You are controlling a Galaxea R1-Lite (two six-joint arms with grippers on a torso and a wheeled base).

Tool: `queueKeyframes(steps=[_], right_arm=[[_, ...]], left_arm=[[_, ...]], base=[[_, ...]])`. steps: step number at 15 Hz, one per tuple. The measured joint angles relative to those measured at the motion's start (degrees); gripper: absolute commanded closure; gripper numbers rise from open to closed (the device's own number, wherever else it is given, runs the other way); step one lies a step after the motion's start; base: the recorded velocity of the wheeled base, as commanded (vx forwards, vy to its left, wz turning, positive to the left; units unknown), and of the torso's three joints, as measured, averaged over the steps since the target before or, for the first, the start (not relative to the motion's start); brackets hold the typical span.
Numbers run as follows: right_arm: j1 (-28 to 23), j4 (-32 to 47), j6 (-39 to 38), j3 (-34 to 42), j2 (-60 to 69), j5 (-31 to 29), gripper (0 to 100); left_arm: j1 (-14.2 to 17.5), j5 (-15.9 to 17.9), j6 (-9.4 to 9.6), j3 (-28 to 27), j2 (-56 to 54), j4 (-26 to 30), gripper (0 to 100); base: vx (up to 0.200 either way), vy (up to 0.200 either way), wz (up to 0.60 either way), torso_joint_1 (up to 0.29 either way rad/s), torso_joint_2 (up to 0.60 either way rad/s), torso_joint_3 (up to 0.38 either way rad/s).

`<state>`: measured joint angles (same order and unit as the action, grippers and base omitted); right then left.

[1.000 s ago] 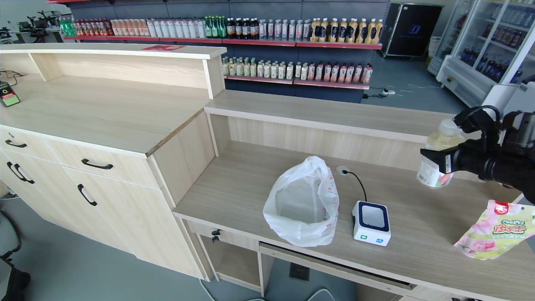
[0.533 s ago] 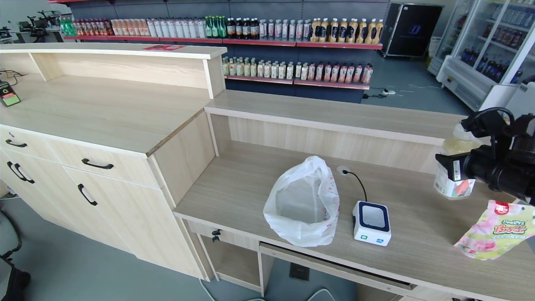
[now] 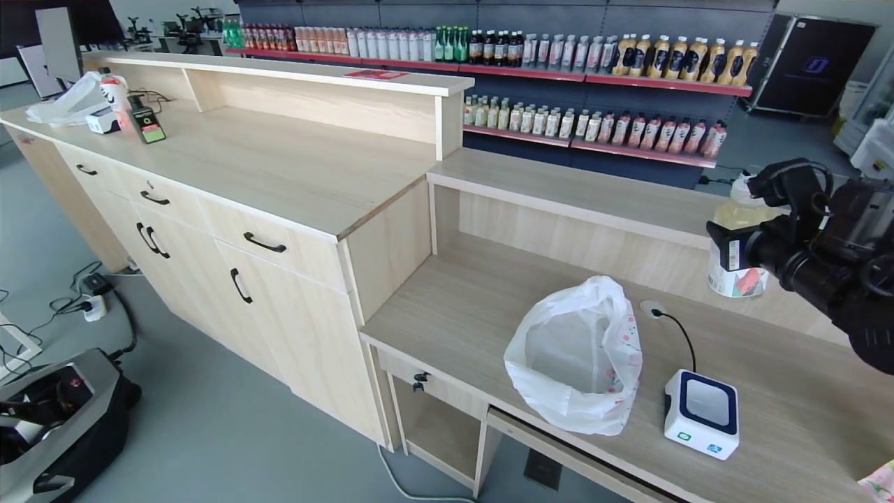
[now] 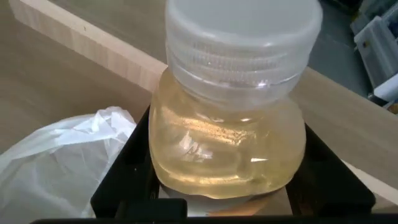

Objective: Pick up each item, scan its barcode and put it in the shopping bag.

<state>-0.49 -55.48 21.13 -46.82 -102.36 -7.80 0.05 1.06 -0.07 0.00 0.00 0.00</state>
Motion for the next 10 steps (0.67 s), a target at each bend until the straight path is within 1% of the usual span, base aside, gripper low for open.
queueKeyframes(steps=[2, 4, 5, 9, 10], right_arm=[[1.01, -1.58, -0.28, -2.04, -5.6, 1.51, 100], [1.01, -2.77, -3.97, -4.63, -11.56, 3.38, 100], [1.34, -3.01, -5.83, -5.77, -14.45, 5.35, 100], [1.67, -8.77, -7.96, -9.42, -25.36, 19.19, 100], [1.65, -9.17, -7.96, -10.51, -27.54, 20.31, 100]], left_arm=[[0.05, 0.0, 0.0, 0.0, 0.0, 0.0, 0], [0.02, 0.0, 0.02, 0.0, 0.0, 0.0, 0], [0.05, 0.02, 0.0, 0.0, 0.0, 0.0, 0], [0.0, -0.02, 0.02, 0.0, 0.0, 0.0, 0], [0.0, -0.02, 0.0, 0.0, 0.0, 0.0, 0]], base=[[0.0, 0.0, 0.0, 0.0, 0.0, 0.0], [0.0, 0.0, 0.0, 0.0, 0.0, 0.0], [0.0, 0.0, 0.0, 0.0, 0.0, 0.0], [0.0, 0.0, 0.0, 0.0, 0.0, 0.0], [0.0, 0.0, 0.0, 0.0, 0.0, 0.0]])
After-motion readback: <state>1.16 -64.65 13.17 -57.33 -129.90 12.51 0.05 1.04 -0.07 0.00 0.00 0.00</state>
